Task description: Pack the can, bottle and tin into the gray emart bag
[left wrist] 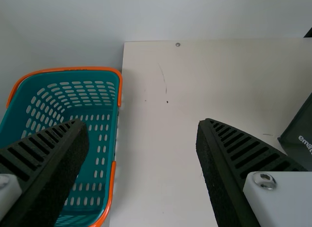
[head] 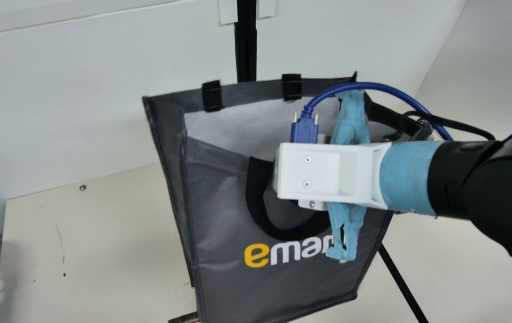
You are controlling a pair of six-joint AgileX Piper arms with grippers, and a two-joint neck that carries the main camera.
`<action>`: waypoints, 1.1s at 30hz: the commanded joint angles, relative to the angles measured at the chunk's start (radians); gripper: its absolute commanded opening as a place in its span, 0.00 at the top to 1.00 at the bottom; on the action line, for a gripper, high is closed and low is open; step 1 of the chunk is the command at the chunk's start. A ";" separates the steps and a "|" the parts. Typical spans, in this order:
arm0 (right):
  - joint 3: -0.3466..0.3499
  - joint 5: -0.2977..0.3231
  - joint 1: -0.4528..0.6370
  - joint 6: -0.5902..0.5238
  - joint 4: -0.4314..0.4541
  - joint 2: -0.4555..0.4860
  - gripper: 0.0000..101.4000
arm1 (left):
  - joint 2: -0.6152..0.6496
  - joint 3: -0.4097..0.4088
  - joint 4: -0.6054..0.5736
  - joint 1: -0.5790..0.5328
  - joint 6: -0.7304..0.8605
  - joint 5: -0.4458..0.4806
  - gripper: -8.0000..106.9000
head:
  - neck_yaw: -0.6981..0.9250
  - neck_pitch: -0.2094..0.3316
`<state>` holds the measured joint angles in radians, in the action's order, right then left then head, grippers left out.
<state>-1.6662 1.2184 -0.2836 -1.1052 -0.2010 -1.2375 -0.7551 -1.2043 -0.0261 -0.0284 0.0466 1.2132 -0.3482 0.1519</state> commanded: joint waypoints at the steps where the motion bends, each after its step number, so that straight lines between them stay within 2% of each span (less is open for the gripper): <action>1: 0.012 0.002 -0.004 0.005 -0.002 0.005 1.00 | 0.000 0.000 0.000 0.000 0.000 0.000 0.15 | -0.001 0.023; 11: 0.057 0.002 -0.043 0.044 0.006 0.034 1.00 | 0.000 0.000 0.000 0.000 0.000 0.000 0.15 | -0.001 0.023; 33: 0.073 0.002 -0.225 0.239 0.137 0.100 0.28 | 0.000 0.000 0.000 0.000 0.000 0.000 0.15 | -0.001 0.023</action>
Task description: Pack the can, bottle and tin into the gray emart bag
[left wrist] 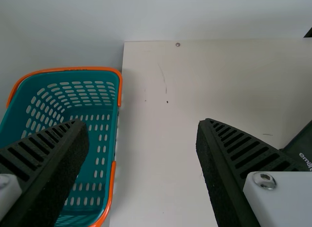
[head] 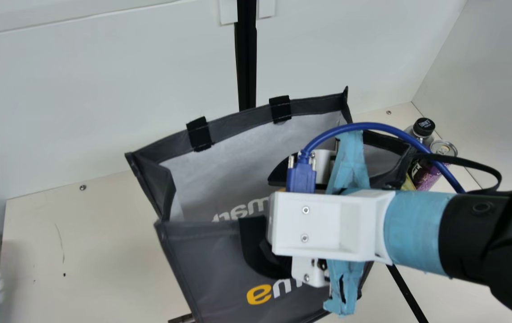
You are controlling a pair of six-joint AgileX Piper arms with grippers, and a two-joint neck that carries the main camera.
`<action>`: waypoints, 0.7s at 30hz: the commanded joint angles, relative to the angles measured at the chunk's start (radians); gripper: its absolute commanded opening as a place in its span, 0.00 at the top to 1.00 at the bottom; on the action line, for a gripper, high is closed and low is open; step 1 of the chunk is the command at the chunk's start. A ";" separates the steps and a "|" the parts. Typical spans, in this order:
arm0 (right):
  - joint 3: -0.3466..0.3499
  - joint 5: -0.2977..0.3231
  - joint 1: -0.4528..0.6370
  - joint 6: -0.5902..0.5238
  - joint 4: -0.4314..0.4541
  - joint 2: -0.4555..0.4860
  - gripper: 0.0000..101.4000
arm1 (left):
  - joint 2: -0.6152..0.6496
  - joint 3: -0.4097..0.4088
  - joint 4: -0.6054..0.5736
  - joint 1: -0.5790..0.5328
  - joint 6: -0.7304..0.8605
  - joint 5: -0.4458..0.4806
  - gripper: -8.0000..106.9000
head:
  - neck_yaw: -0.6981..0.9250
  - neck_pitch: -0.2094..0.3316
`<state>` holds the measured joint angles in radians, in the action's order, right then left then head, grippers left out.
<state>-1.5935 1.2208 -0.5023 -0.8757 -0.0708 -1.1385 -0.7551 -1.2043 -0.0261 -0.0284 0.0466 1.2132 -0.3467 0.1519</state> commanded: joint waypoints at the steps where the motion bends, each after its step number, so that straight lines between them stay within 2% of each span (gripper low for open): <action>1: 0.001 -0.001 -0.015 0.020 0.015 0.004 0.24 | 0.000 0.000 0.000 0.000 0.000 0.000 0.15 | -0.002 0.023; 5: 0.003 -0.001 -0.042 0.059 0.039 0.017 0.11 | 0.000 0.000 0.000 0.000 0.000 0.000 0.15 | -0.002 0.023; 6: 0.004 -0.001 -0.047 0.067 0.044 0.020 0.10 | 0.000 0.000 0.000 0.000 0.000 0.000 0.15 | -0.002 0.023; 21: -0.011 -0.001 -0.078 0.169 0.086 0.052 0.10 | 0.000 0.000 0.000 0.000 0.000 0.000 0.15 | -0.002 0.023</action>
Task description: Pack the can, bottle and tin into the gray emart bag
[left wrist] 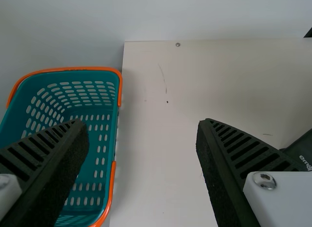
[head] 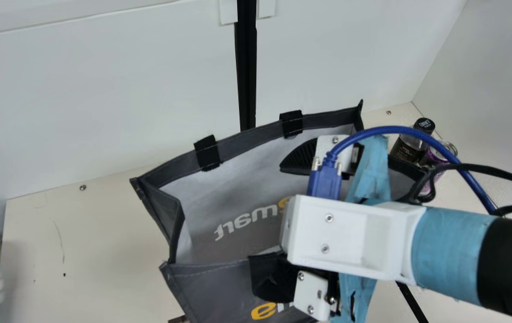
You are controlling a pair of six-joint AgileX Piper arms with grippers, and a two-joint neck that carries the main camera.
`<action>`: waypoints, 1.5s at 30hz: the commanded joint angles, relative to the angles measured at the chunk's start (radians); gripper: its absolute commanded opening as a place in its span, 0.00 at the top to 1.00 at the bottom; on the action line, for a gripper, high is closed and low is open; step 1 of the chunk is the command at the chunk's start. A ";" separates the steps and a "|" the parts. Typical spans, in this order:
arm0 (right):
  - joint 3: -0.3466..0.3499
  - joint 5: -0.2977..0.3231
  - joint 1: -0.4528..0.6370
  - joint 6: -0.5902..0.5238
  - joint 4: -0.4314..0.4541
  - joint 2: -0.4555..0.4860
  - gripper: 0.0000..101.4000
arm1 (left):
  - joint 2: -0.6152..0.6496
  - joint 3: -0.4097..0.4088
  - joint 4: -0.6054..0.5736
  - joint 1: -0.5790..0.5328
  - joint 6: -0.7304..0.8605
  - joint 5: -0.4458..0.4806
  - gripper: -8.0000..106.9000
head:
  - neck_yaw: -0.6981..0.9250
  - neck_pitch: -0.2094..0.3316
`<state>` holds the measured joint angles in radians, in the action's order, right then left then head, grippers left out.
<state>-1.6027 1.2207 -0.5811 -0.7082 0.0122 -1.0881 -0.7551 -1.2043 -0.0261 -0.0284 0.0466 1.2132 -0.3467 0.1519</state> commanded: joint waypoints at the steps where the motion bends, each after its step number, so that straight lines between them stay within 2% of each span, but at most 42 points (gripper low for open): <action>1: -0.002 -0.001 0.001 0.005 0.005 0.004 0.10 | 0.000 0.000 0.000 0.000 0.000 0.000 0.15 | -0.002 0.023; 14: -0.034 -0.001 0.049 0.005 0.013 0.027 0.10 | 0.000 0.000 0.000 0.000 0.000 0.000 0.15 | -0.002 0.023; 45: -0.151 -0.001 0.147 0.049 -0.040 0.056 0.10 | 0.000 0.000 0.000 0.000 0.000 0.000 0.15 | -0.002 0.023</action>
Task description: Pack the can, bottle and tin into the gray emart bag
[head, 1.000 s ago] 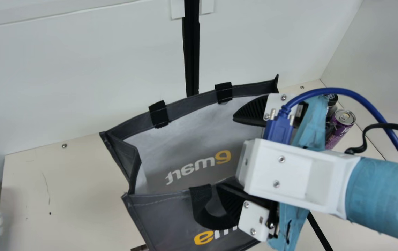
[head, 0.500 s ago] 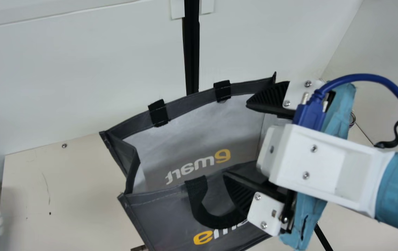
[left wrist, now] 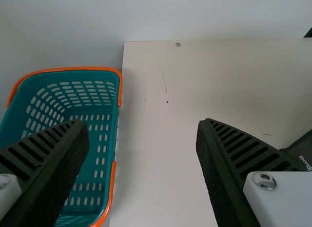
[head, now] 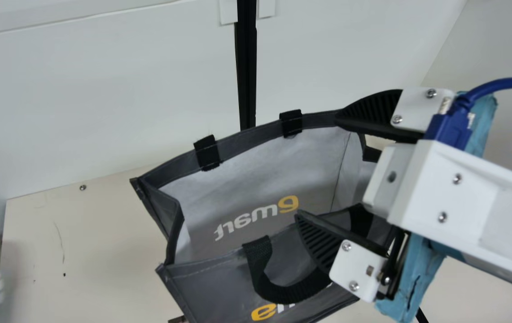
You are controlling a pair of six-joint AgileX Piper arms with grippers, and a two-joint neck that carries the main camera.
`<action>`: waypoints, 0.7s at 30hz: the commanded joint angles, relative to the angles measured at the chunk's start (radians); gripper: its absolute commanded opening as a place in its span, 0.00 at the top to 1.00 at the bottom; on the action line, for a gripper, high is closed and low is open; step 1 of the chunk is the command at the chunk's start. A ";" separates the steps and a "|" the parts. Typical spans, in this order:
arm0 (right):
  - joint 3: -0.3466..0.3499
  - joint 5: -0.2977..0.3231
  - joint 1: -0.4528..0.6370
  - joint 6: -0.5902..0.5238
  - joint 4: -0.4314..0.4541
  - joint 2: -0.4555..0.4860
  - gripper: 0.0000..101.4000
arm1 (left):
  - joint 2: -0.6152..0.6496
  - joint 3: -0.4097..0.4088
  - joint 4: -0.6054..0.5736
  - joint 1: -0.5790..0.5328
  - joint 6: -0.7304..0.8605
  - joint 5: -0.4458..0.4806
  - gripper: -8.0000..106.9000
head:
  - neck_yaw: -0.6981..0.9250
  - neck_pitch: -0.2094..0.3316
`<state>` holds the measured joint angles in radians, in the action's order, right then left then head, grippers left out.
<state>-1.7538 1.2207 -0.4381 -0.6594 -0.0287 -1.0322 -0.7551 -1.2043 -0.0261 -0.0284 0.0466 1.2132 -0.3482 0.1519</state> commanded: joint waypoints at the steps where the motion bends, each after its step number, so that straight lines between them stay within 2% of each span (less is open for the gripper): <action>1: -0.002 -0.001 0.010 0.001 0.001 0.001 0.10 | 0.000 0.000 0.000 0.000 0.000 0.000 0.15 | -0.001 0.023; 9: -0.013 -0.001 0.090 0.011 0.000 0.008 0.10 | 0.000 0.000 0.000 0.000 0.000 0.000 0.15 | -0.001 0.023; 21: -0.031 -0.001 0.264 0.023 -0.006 0.002 0.10 | 0.000 0.000 0.000 0.000 0.000 0.000 0.15 | -0.001 0.023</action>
<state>-1.7845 1.2199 -0.1975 -0.6376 -0.0318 -1.0305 -0.7551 -1.2043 -0.0261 -0.0284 0.0466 1.2132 -0.3467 0.1519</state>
